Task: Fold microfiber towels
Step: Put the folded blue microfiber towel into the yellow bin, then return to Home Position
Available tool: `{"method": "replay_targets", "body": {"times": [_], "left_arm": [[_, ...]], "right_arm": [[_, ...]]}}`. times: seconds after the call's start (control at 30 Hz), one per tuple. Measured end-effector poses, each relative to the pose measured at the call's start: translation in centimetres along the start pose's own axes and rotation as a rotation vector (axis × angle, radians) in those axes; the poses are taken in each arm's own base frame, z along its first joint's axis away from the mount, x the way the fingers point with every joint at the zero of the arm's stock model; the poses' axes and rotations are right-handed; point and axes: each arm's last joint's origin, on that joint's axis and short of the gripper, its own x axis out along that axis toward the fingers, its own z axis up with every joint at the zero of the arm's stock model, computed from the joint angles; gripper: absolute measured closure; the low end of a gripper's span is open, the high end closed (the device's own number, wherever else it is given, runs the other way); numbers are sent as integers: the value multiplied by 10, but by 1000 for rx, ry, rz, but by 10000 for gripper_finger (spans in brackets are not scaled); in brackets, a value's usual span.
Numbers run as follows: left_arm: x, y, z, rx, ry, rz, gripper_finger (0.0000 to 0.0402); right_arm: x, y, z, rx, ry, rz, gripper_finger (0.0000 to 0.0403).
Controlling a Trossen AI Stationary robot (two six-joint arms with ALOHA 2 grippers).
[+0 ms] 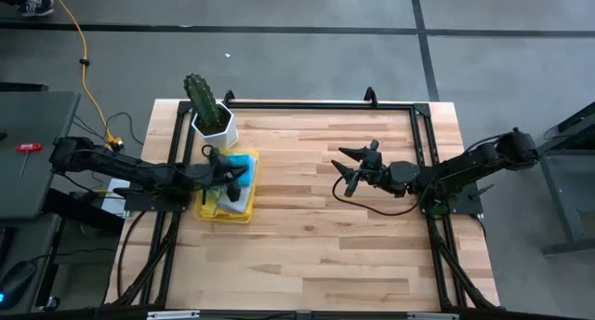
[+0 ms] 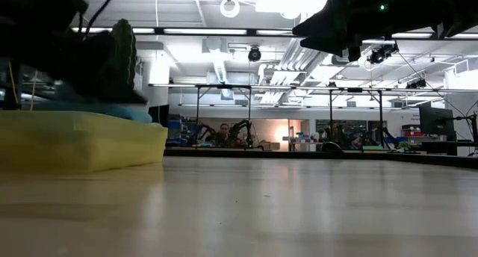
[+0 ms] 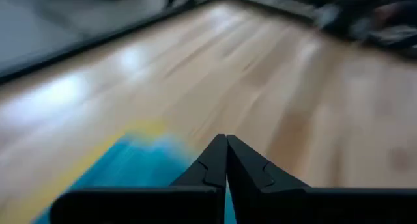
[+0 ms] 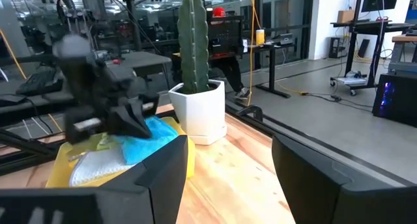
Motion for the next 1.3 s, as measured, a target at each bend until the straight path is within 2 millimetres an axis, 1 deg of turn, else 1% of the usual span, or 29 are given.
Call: {"method": "replay_targets", "body": {"times": [0.1,0.27,0.33,0.43,0.6,0.7,0.77,0.9,1.1,1.2,1.3], "left_arm": [[-1,-13,26,70,-31,-103,401],[-6,-29,67,268,23,-271,401],[-7,-29,74,317,21,-325,401],[-8,-22,77,336,-18,-387,401],[-10,-1,63,279,-51,-382,401],[-17,10,53,235,-79,-370,401],[-24,15,50,208,-112,-384,401],[-39,20,46,162,-197,-421,402],[-56,23,37,108,-226,-450,401],[-59,22,29,87,-272,-495,401],[-57,21,15,80,-299,-504,401]], "right_arm": [[0,0,0,0,0,0,187],[0,0,0,-1,1,0,187],[0,0,0,-1,1,0,187],[0,0,0,-2,2,0,187],[0,0,-2,-11,14,-1,187],[0,0,-3,-18,23,-2,187],[0,0,-3,-19,24,-2,187],[0,0,-3,-16,24,-2,187],[0,0,-3,-1,24,-2,187],[0,0,-3,-1,24,-2,187],[0,0,-3,-1,24,-2,187]]}}
